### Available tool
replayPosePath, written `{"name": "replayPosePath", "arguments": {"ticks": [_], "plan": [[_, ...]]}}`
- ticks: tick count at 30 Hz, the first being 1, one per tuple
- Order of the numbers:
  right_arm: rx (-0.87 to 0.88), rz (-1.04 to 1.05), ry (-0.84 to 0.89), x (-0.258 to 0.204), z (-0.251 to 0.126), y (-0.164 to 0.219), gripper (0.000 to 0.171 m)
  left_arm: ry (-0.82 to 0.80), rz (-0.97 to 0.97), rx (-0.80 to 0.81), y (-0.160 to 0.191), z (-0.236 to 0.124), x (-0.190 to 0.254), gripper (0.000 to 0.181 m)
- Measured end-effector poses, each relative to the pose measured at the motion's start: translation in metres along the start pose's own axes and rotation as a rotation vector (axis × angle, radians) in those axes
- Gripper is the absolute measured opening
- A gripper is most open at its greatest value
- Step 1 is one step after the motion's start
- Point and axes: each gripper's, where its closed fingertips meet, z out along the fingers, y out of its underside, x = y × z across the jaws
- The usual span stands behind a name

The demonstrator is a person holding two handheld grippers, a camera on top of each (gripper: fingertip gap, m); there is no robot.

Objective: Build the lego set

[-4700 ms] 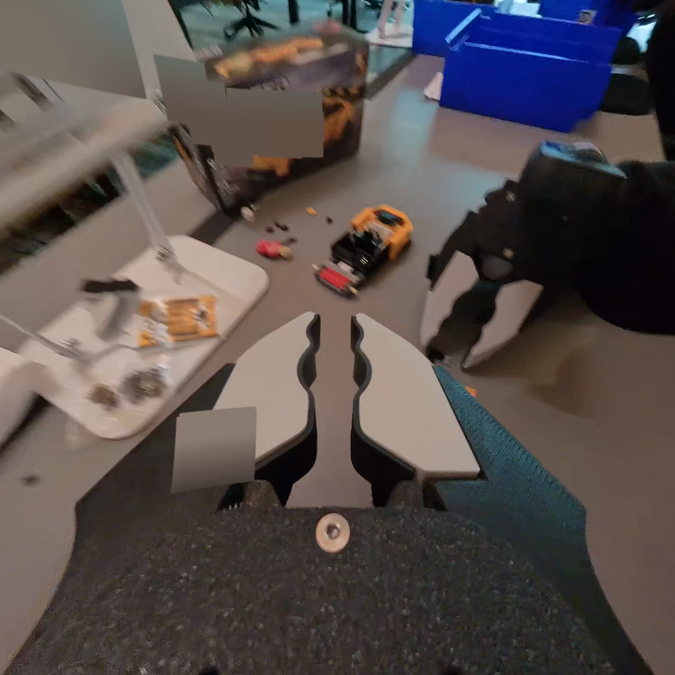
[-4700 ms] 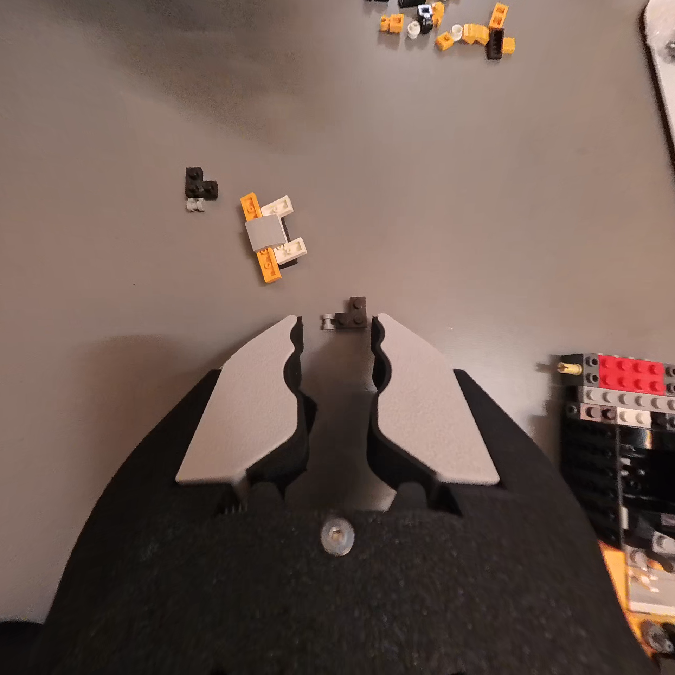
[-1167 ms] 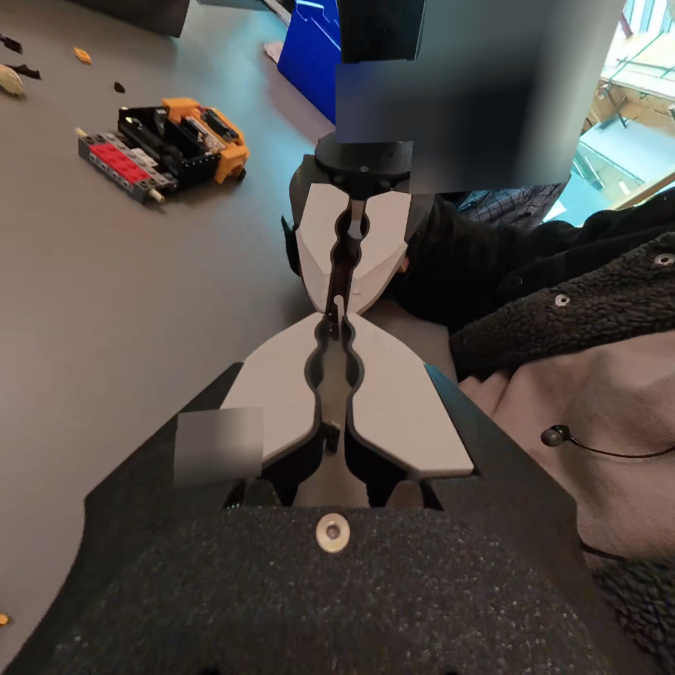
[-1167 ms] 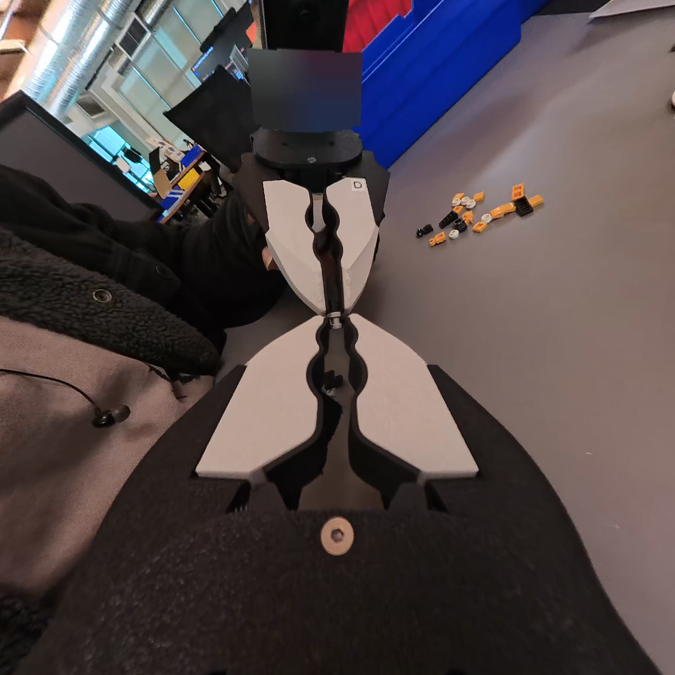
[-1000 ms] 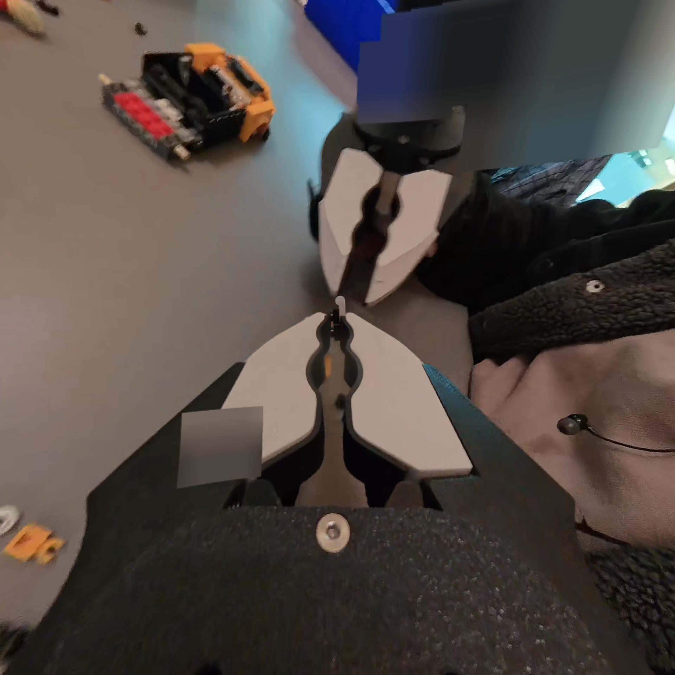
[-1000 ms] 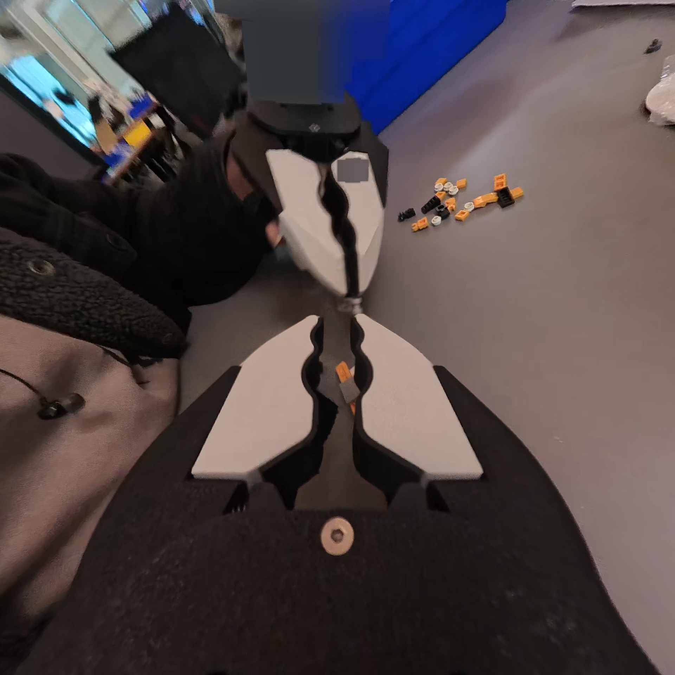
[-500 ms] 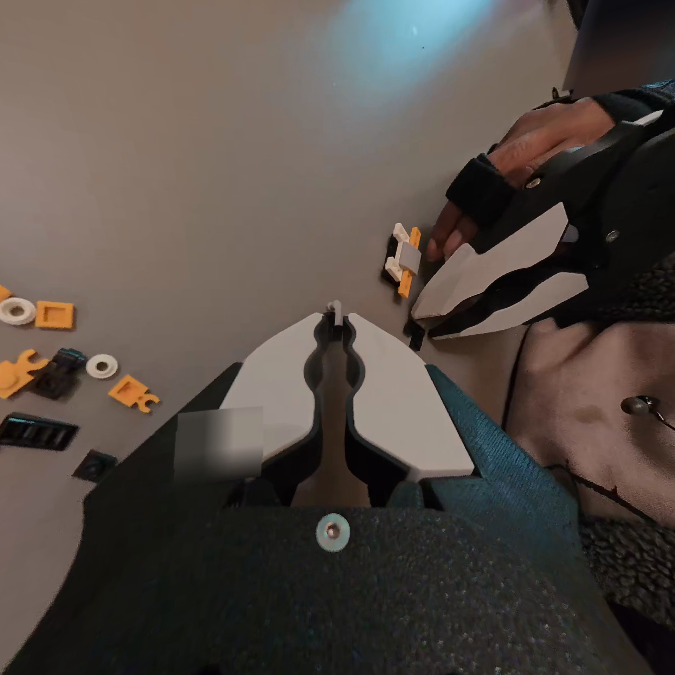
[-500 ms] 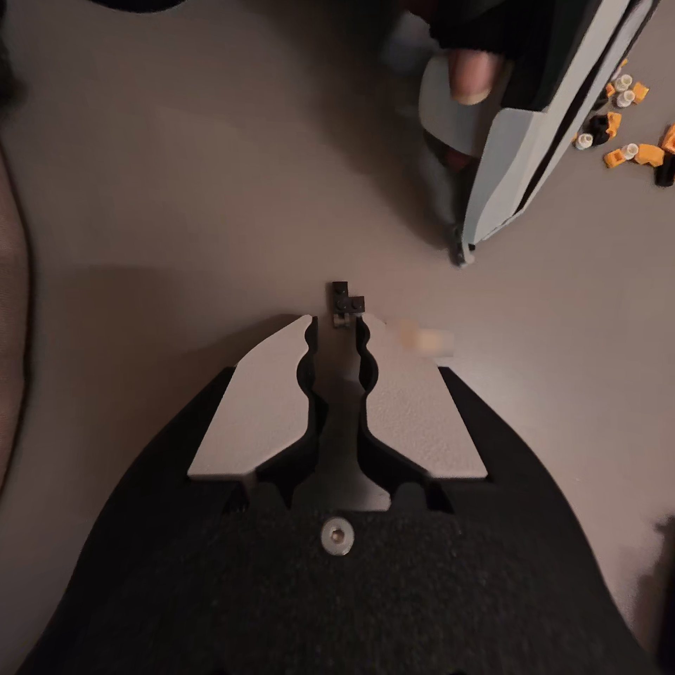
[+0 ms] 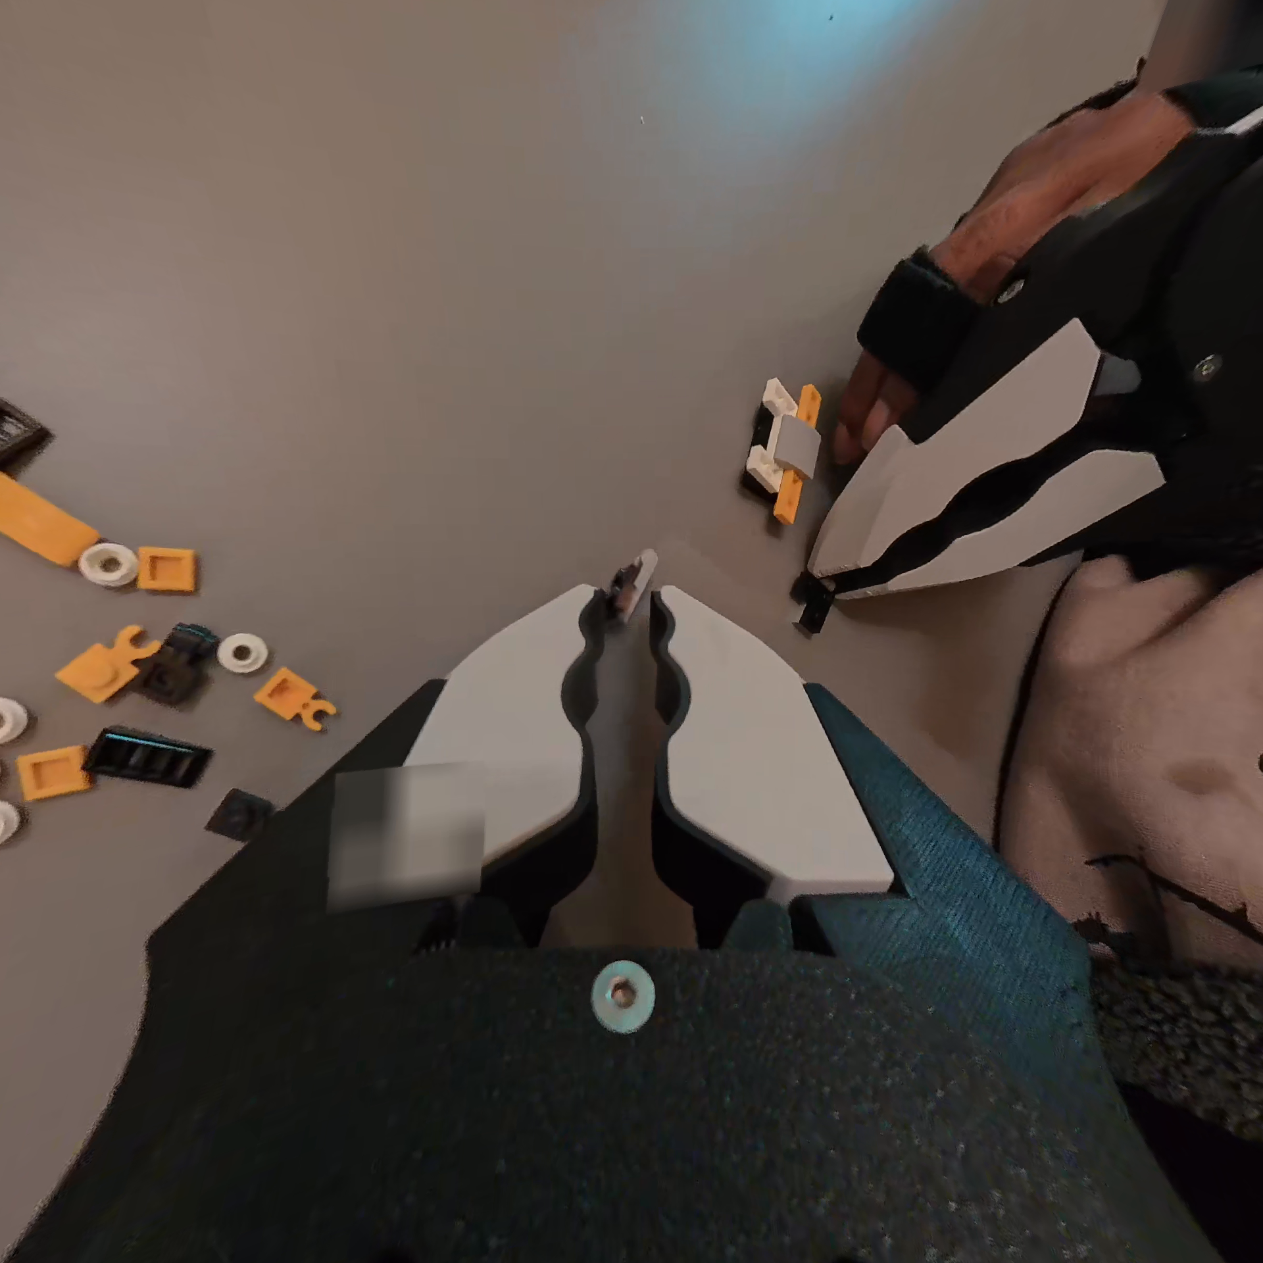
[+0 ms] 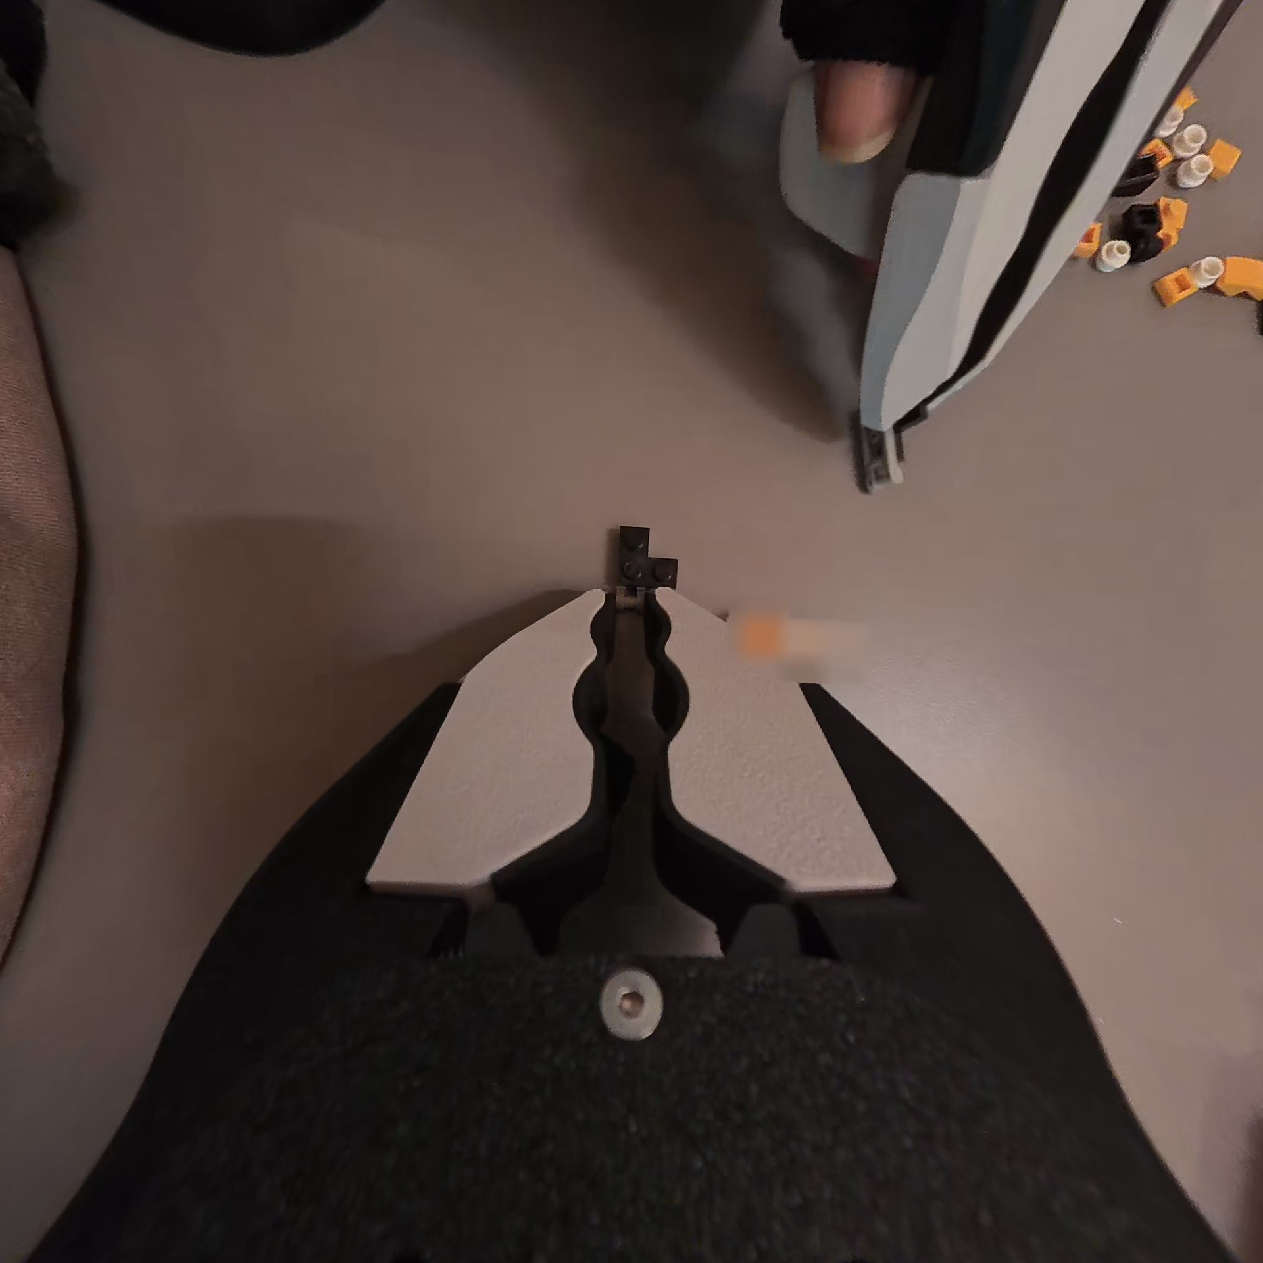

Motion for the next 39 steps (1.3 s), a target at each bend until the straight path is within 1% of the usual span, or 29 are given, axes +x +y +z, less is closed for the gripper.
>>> {"name": "replayPosePath", "arguments": {"ticks": [1, 3, 4, 6, 9, 12, 14, 17, 19, 21, 22, 23, 26, 28, 31, 33, 36, 39], "plan": [[0.001, 0.001, -0.002, 0.000, 0.000, 0.000, 0.008, -0.001, 0.001, -0.003, 0.000, 0.001, 0.000, 0.008], [0.001, 0.003, -0.009, 0.000, -0.001, 0.001, 0.008, 0.004, -0.009, 0.005, -0.002, 0.003, 0.001, 0.007], [0.003, 0.008, -0.020, -0.001, -0.002, 0.001, 0.008, 0.030, -0.023, 0.021, -0.004, 0.003, 0.004, 0.007], [0.053, 0.047, -0.044, 0.001, -0.008, -0.003, 0.008, 0.138, -0.079, 0.080, -0.013, 0.001, 0.014, 0.007], [0.221, 0.167, -0.006, 0.025, -0.033, -0.020, 0.015, 0.321, -0.169, 0.202, -0.031, -0.008, 0.030, 0.006], [0.400, 0.325, 0.037, 0.055, -0.059, -0.029, 0.018, 0.487, -0.233, 0.325, -0.051, -0.022, 0.047, 0.006], [0.501, 0.420, 0.000, 0.063, -0.068, -0.034, 0.018, 0.573, -0.284, 0.390, -0.061, -0.030, 0.053, 0.006], [0.625, 0.526, -0.089, 0.065, -0.076, -0.044, 0.019, 0.638, -0.335, 0.436, -0.068, -0.032, 0.058, 0.006], [0.675, 0.560, -0.123, 0.067, -0.080, -0.047, 0.019, 0.649, -0.332, 0.425, -0.068, -0.029, 0.062, 0.006], [0.690, 0.578, -0.148, 0.067, -0.082, -0.048, 0.019, 0.635, -0.311, 0.400, -0.065, -0.023, 0.066, 0.006], [0.681, 0.578, -0.151, 0.066, -0.081, -0.047, 0.016, 0.633, -0.302, 0.389, -0.064, -0.021, 0.068, 0.006], [0.664, 0.567, -0.155, 0.064, -0.078, -0.046, 0.009, 0.633, -0.298, 0.385, -0.064, -0.020, 0.069, 0.006], [0.667, 0.568, -0.143, 0.066, -0.078, -0.046, 0.006, 0.624, -0.290, 0.390, -0.065, -0.020, 0.069, 0.006], [0.721, 0.595, -0.150, 0.069, -0.084, -0.049, 0.006, 0.639, -0.282, 0.432, -0.069, -0.025, 0.070, 0.006], [0.854, 0.660, -0.125, 0.082, -0.100, -0.054, 0.006, 0.648, -0.242, 0.534, -0.080, -0.036, 0.071, 0.007], [0.948, 0.704, -0.108, 0.091, -0.111, -0.055, 0.006, 0.625, -0.197, 0.575, -0.084, -0.037, 0.073, 0.016], [1.009, 0.733, -0.121, 0.094, -0.116, -0.057, 0.005, 0.575, -0.151, 0.646, -0.094, -0.038, 0.077, 0.015], [1.026, 0.722, -0.104, 0.093, -0.116, -0.060, 0.005, 0.538, -0.151, 0.697, -0.101, -0.040, 0.074, 0.012]]}}
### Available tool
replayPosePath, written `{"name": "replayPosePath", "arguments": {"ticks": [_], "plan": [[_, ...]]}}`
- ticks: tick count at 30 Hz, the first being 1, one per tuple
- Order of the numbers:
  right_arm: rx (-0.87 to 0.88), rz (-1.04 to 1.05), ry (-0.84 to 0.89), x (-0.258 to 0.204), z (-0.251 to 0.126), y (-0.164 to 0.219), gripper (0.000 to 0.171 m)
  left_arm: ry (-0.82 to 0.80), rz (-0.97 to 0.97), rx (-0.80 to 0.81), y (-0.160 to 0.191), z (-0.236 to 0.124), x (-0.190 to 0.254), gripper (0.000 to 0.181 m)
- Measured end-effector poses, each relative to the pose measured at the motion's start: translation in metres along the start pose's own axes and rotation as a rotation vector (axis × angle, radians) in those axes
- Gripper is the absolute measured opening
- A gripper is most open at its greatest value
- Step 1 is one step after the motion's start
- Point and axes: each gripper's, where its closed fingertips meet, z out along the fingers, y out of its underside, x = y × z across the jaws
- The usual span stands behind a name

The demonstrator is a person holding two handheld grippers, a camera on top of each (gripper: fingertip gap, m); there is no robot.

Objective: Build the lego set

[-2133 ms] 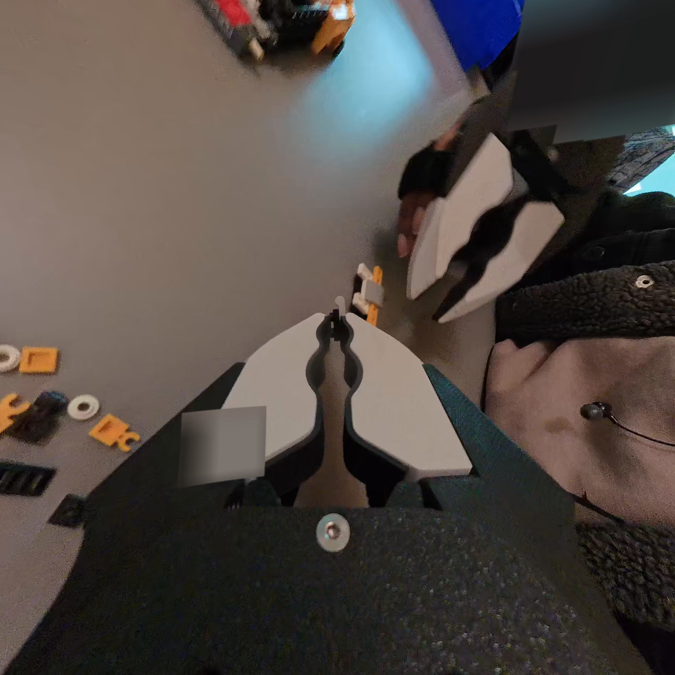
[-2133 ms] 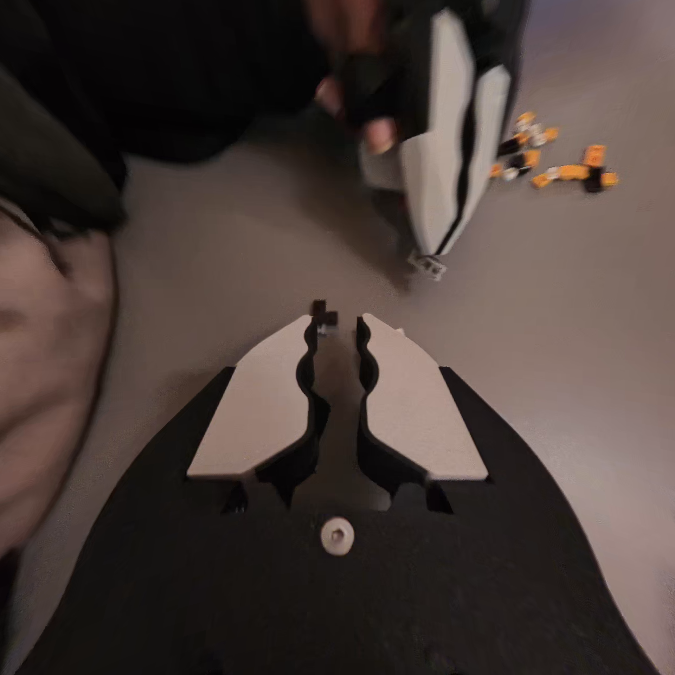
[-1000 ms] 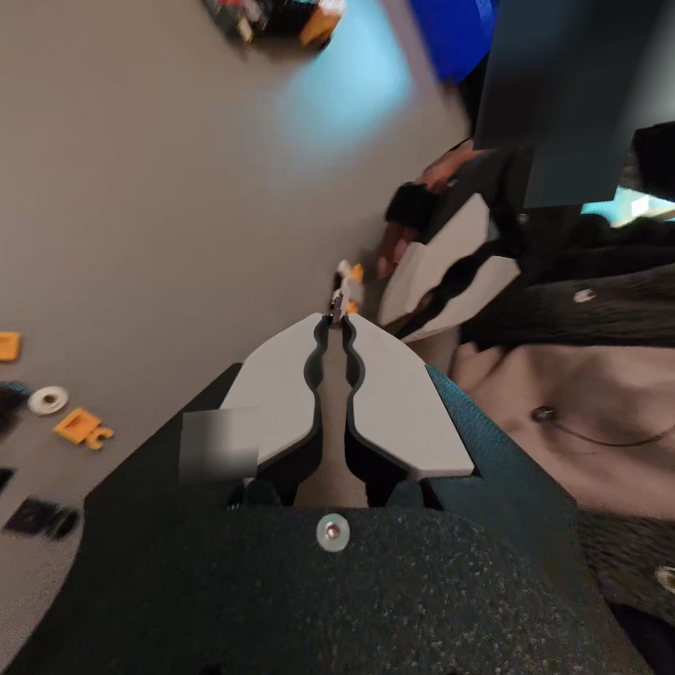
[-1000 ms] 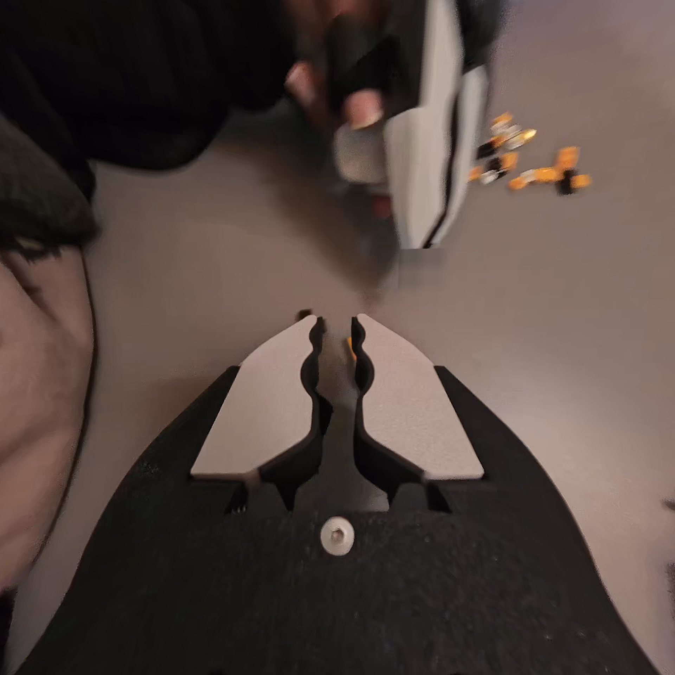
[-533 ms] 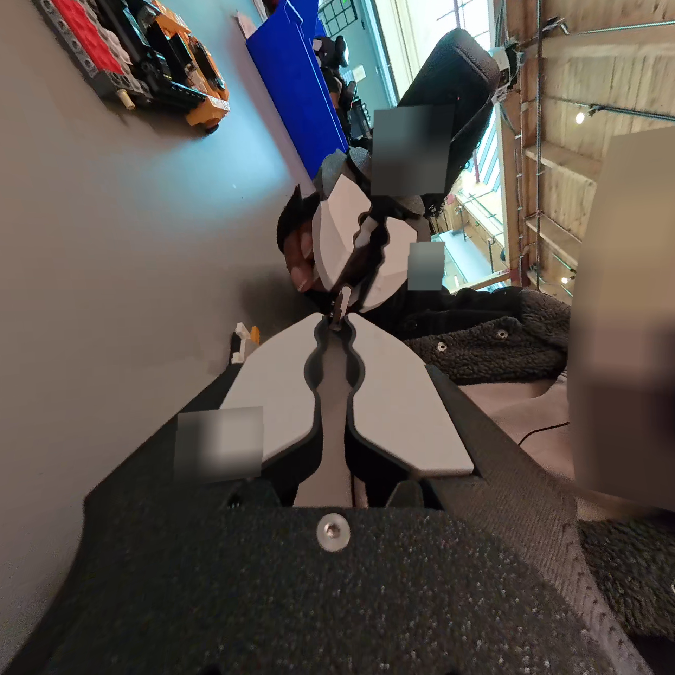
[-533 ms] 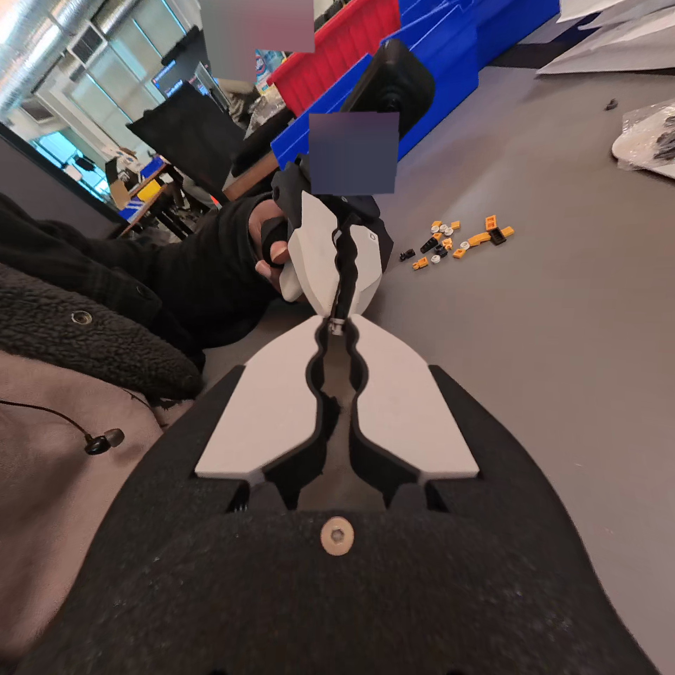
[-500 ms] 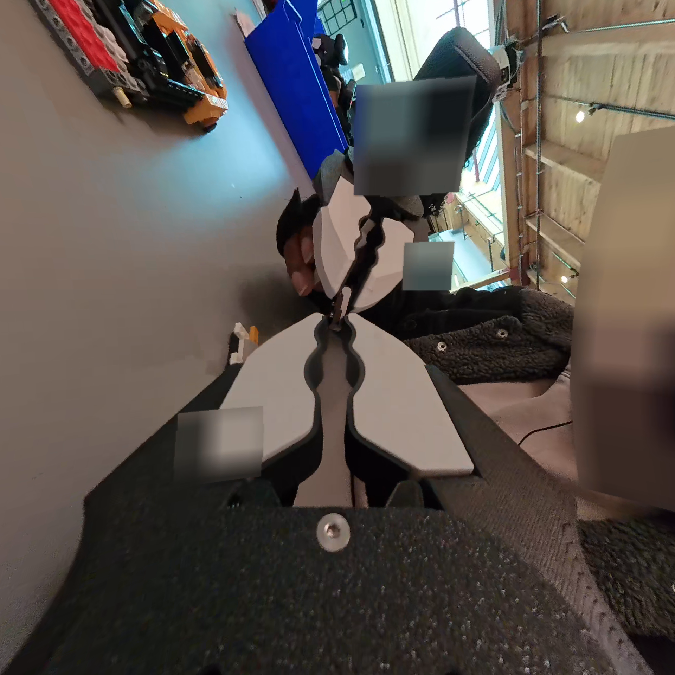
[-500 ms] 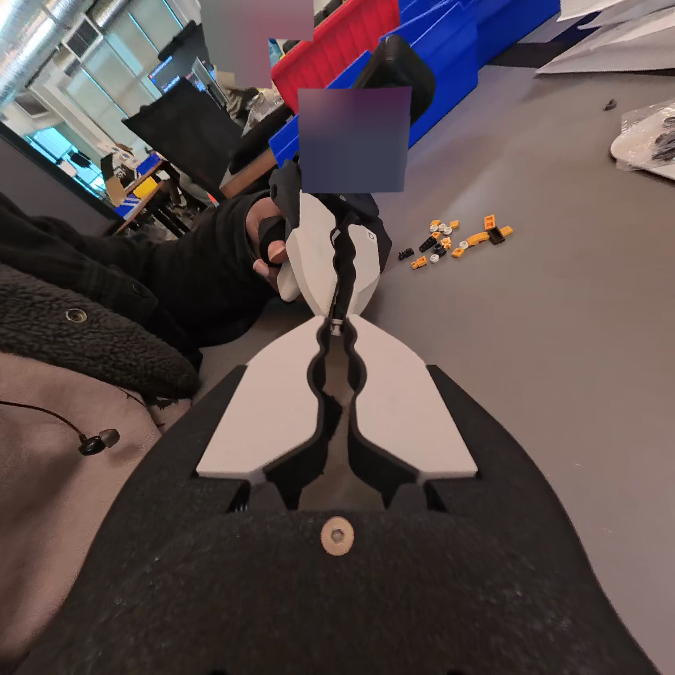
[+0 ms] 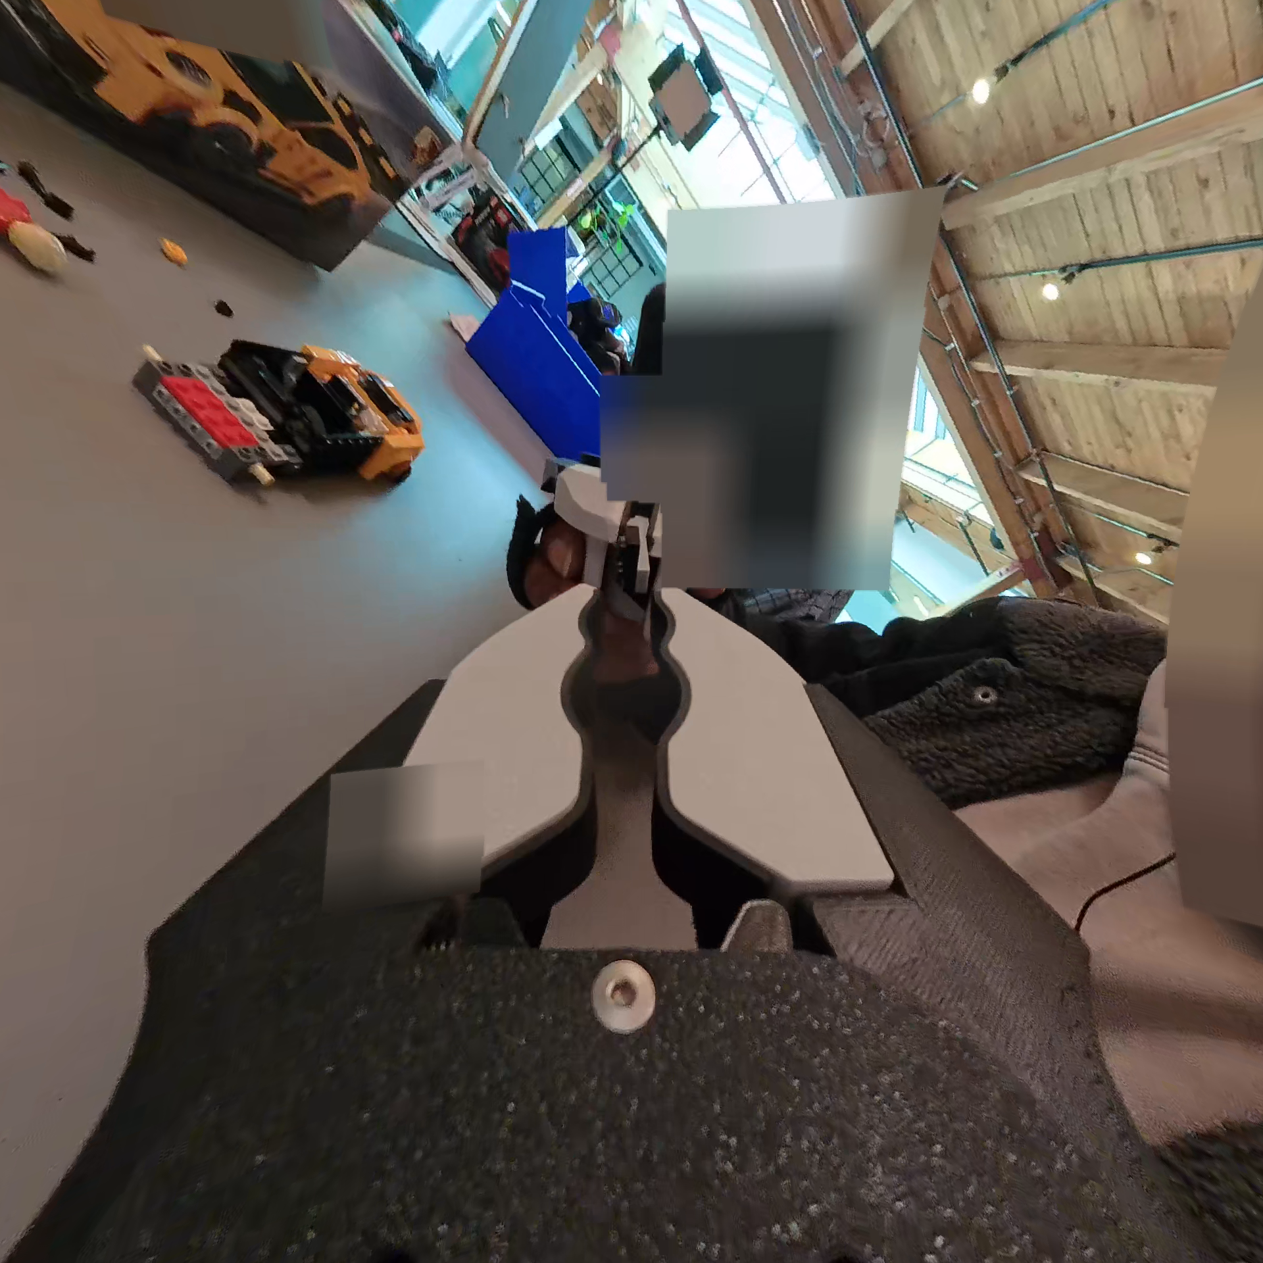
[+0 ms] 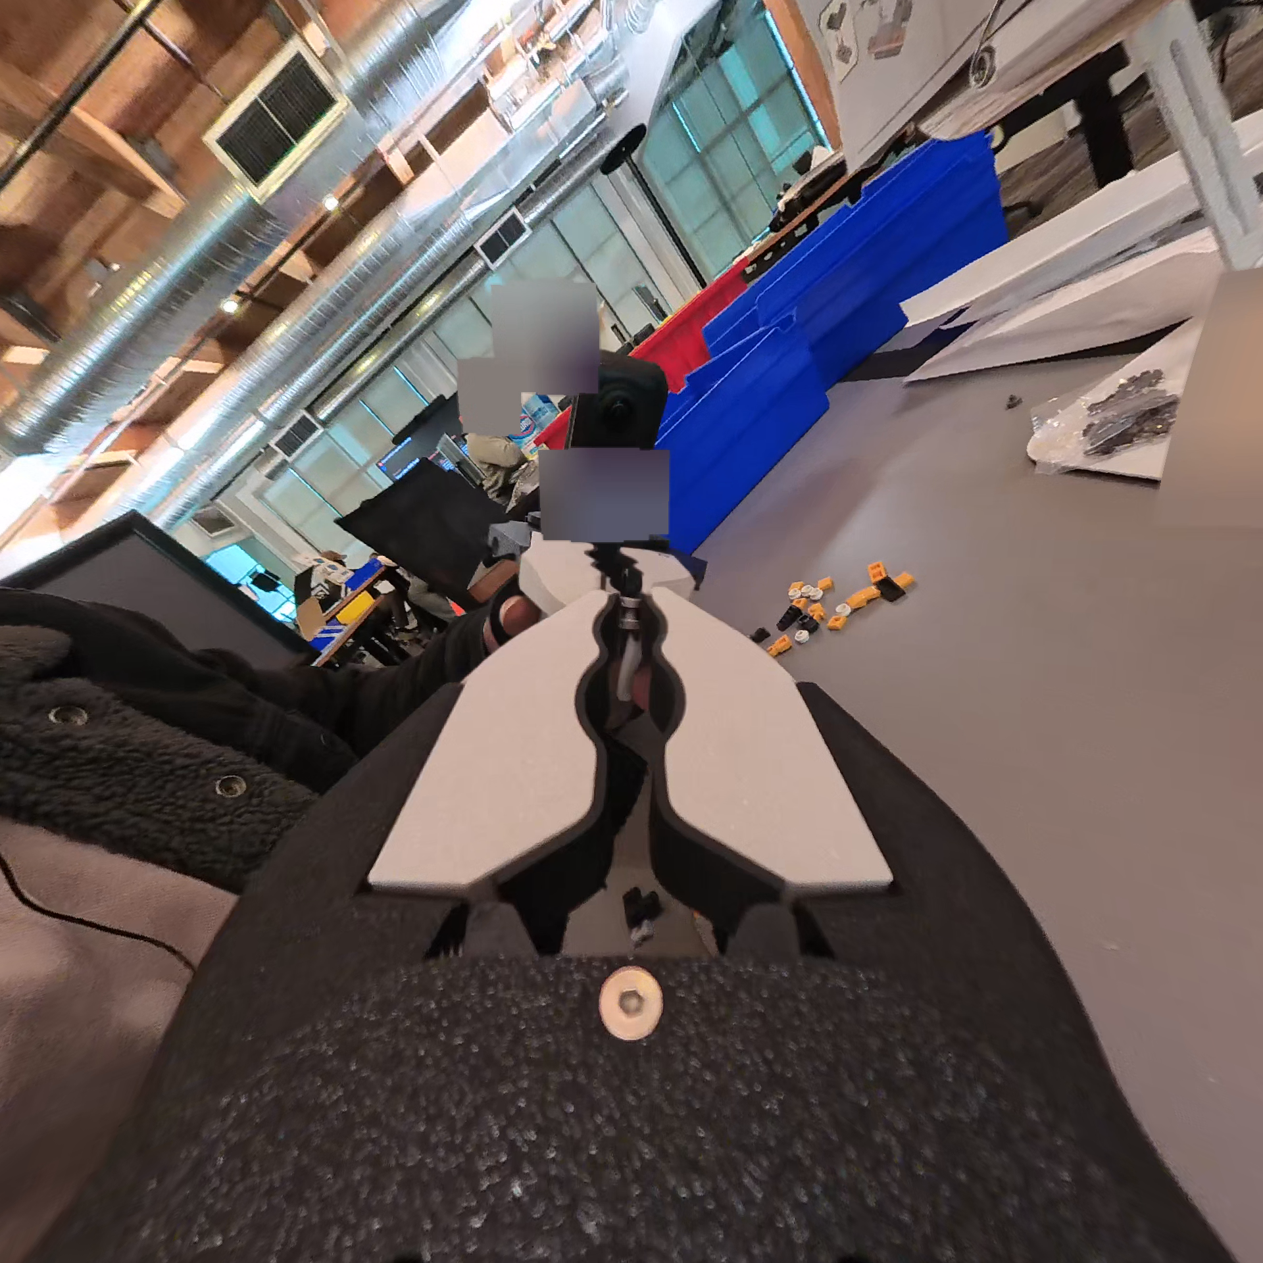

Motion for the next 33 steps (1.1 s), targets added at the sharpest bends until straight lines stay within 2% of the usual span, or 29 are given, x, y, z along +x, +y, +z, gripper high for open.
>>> {"name": "replayPosePath", "arguments": {"ticks": [2, 11, 18, 25, 28, 30, 33], "plan": [[0.001, -0.006, 0.001, 0.000, 0.001, 0.001, 0.006, -0.007, 0.011, 0.012, -0.002, -0.001, 0.000, 0.005], [-0.143, -0.044, -0.043, -0.005, 0.003, 0.021, 0.006, -0.041, 0.063, -0.019, -0.005, -0.007, 0.002, 0.005], [-0.272, -0.103, -0.025, 0.007, -0.007, 0.026, 0.016, -0.041, -0.019, -0.120, 0.015, -0.002, -0.007, 0.005], [-0.454, -0.059, -0.077, 0.005, -0.013, 0.052, 0.008, -0.074, -0.014, -0.226, 0.036, 0.005, -0.014, 0.005], [-0.467, -0.039, -0.087, 0.005, -0.014, 0.054, 0.008, -0.075, -0.008, -0.238, 0.038, 0.005, -0.015, 0.005], [-0.489, -0.021, -0.079, 0.008, -0.016, 0.058, 0.008, -0.107, 0.047, -0.267, 0.042, 0.005, -0.019, 0.005], [-0.513, 0.005, -0.070, 0.014, -0.021, 0.061, 0.007, -0.265, 0.238, -0.403, 0.058, -0.001, -0.040, 0.013]]}}
